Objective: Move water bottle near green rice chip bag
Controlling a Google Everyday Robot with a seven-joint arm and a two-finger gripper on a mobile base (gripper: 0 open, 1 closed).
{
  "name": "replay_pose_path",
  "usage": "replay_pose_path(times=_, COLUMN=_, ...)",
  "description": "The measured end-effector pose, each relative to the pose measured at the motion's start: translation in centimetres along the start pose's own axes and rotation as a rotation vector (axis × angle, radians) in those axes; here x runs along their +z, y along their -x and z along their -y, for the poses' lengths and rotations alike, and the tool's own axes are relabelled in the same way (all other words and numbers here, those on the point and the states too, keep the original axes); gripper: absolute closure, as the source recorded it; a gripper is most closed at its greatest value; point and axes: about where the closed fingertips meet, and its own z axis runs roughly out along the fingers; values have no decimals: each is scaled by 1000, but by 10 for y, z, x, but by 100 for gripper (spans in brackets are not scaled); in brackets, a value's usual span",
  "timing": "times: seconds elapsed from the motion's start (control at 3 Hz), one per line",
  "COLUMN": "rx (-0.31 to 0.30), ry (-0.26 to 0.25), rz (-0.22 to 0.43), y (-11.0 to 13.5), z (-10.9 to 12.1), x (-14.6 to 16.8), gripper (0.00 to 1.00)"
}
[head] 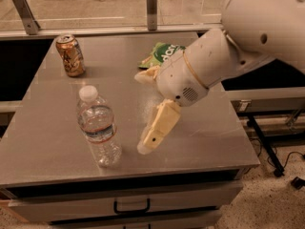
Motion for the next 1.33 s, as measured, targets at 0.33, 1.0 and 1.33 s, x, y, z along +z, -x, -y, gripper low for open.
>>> replay_pose_path(times=0.33, rx=-6, ry=40, rz=130, y=13, z=-12, x=29, gripper=0)
replay_pose_path(times=1.0, rx=49, ry=92, rz=376, y=50, z=-25, x=66, gripper=16)
replay_pose_path(times=1.33, rx=79, ry=115, rz=453, y=65, z=-31, x=76, gripper=40)
